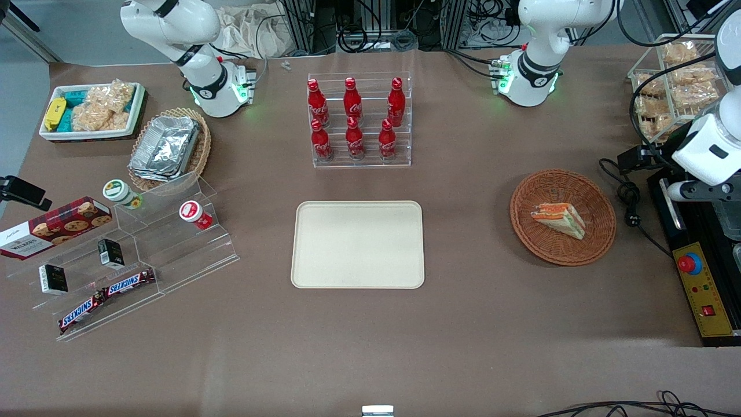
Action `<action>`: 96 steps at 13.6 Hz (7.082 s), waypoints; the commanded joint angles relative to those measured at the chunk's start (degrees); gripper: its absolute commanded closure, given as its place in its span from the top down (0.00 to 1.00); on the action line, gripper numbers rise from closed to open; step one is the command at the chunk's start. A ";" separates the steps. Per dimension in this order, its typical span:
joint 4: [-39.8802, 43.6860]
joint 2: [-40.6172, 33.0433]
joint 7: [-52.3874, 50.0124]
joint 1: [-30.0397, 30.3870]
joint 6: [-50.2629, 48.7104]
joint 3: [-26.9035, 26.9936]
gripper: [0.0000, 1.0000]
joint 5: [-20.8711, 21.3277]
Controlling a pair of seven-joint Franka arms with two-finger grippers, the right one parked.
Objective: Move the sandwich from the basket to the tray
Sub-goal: 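Move the left gripper over the wrapped sandwich in the wicker basket, then lower the left gripper and close it on the wrapped sandwich, then lift the sandwich out of the basket with the left gripper, then carry the sandwich with the left gripper over the cream tray, then lower the sandwich onto the tray and open the left gripper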
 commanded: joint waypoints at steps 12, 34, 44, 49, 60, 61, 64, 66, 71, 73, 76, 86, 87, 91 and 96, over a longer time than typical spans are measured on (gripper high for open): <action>-24.70 -0.29 -59.38 -0.07 29.93 0.05 1.00 -1.20; -38.26 11.22 -70.13 0.37 56.78 1.54 0.87 0.11; -34.77 8.24 -67.85 0.37 50.05 1.45 0.00 0.12; -17.30 7.88 -59.07 -0.06 27.30 1.19 0.00 -0.32; 4.89 11.21 -39.10 -1.30 8.08 -20.31 0.00 -2.44; 4.98 12.27 -39.10 -1.30 8.61 -22.78 0.00 -2.43; 4.80 17.18 -39.10 -1.99 16.14 -27.89 0.00 -2.00; 4.98 20.70 -39.62 -4.71 20.02 -27.90 0.00 -1.30; 4.98 31.33 -42.78 -10.08 29.60 -27.90 0.00 5.20; 5.15 34.67 -44.46 -11.49 33.81 -27.82 0.00 6.79; 5.24 39.07 -46.82 -13.86 40.85 -27.55 0.00 9.15; 6.38 44.10 -51.58 -14.31 44.56 -27.55 1.00 16.38; 6.38 44.01 -51.67 -14.31 44.47 -27.55 1.00 16.38; 6.91 42.70 -51.76 -13.87 43.86 -27.55 1.00 16.37; 9.98 35.94 -51.84 -10.90 33.60 -27.55 1.00 15.85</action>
